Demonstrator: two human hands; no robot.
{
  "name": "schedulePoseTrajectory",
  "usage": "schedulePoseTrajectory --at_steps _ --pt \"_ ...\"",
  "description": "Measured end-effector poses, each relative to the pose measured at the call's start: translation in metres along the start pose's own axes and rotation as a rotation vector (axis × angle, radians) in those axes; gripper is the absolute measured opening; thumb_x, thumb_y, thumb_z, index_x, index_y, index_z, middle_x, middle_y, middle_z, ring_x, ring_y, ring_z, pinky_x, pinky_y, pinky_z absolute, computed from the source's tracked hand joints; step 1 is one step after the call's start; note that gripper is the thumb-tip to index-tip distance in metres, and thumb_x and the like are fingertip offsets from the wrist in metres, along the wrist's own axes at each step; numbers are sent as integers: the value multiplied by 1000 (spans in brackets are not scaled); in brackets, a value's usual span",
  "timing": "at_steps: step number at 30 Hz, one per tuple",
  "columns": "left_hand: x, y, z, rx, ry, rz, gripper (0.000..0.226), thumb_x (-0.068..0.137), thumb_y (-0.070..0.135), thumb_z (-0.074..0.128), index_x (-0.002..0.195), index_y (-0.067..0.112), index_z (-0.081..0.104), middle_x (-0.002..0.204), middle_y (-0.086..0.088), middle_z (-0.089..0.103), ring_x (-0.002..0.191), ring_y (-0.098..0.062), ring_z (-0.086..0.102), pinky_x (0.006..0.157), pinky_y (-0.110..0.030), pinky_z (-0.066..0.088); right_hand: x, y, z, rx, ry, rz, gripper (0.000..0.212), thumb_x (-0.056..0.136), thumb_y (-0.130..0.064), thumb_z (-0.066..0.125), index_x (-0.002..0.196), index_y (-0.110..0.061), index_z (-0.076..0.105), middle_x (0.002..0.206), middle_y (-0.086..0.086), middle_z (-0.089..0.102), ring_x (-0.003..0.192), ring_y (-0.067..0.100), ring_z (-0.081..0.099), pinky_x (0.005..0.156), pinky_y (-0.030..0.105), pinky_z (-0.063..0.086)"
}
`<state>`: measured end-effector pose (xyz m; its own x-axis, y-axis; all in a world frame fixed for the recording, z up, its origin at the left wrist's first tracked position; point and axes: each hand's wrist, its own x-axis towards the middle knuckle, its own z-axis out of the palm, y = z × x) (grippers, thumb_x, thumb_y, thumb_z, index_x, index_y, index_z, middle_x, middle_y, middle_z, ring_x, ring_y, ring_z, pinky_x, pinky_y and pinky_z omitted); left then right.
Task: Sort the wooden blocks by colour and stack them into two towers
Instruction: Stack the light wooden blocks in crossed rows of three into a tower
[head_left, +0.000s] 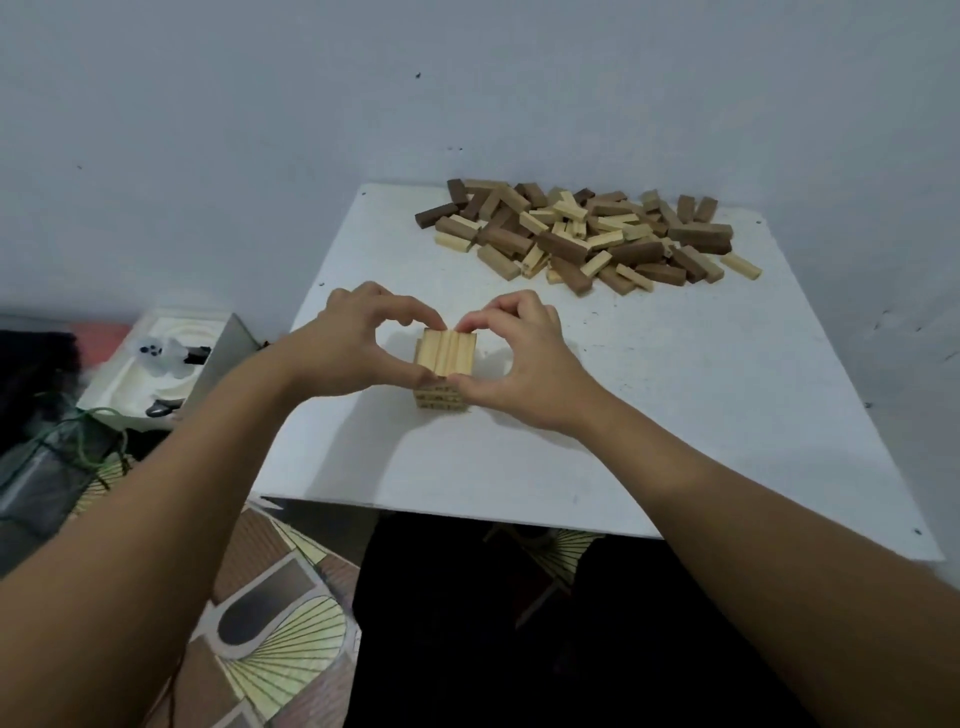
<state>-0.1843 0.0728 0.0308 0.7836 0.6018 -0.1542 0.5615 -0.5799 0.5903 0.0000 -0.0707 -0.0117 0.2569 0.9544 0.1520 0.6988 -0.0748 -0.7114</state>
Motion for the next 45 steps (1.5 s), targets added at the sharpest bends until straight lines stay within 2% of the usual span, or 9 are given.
schedulePoseTrajectory --at_steps 8,14,17,20,25,28,33,45 --pt "7 -18 4 -57 -32 -6 52 72 53 89 116 62 62 121 15 51 120 -18 39 105 -48 43 8 2 7 -37 -34 35 52 77 -46 83 124 -39 63 124 -10 38 124 13 32 98 24 30" --pt "10 -20 6 -97 -31 -18 51 73 50 90 117 58 64 122 13 51 123 -19 39 108 -51 42 11 3 7 -14 -45 59 50 78 -43 84 123 -40 64 123 -11 38 126 11 31 90 10 27" --pt "10 -22 8 -128 -43 -21 51 73 48 91 117 57 66 123 13 51 123 -18 40 107 -49 43 10 3 6 -8 -57 71 50 78 -43 84 124 -39 64 123 -11 37 126 11 31 89 10 27" --pt "9 -24 7 -177 -58 -36 54 72 44 92 118 55 66 126 13 52 125 -18 42 102 -41 44 10 2 6 -8 -68 69 52 77 -45 84 125 -40 64 124 -11 37 127 11 31 91 13 29" --pt "3 -32 4 -262 -101 -73 76 69 38 94 133 57 57 131 16 54 125 -16 44 92 -33 41 4 6 3 3 -83 71 73 73 -56 85 139 -45 54 129 -15 36 131 8 29 98 23 30" --pt "0 -36 5 -277 -103 -86 74 69 37 94 132 55 59 132 16 55 122 -12 45 90 -30 40 1 9 1 19 -70 93 78 73 -56 86 142 -43 52 131 -13 37 132 7 29 102 26 31" --pt "1 -34 8 -332 -92 -75 59 70 36 93 121 53 68 129 16 57 117 -4 45 90 -28 40 -1 11 0 48 -68 113 71 73 -54 87 136 -44 57 129 -14 37 132 6 30 106 28 33" --pt "7 -35 8 -342 -97 -65 54 71 36 93 118 51 71 127 15 59 115 -8 46 88 -30 40 4 8 1 95 -62 119 55 75 -44 88 125 -43 65 127 -14 39 133 6 32 103 25 32"
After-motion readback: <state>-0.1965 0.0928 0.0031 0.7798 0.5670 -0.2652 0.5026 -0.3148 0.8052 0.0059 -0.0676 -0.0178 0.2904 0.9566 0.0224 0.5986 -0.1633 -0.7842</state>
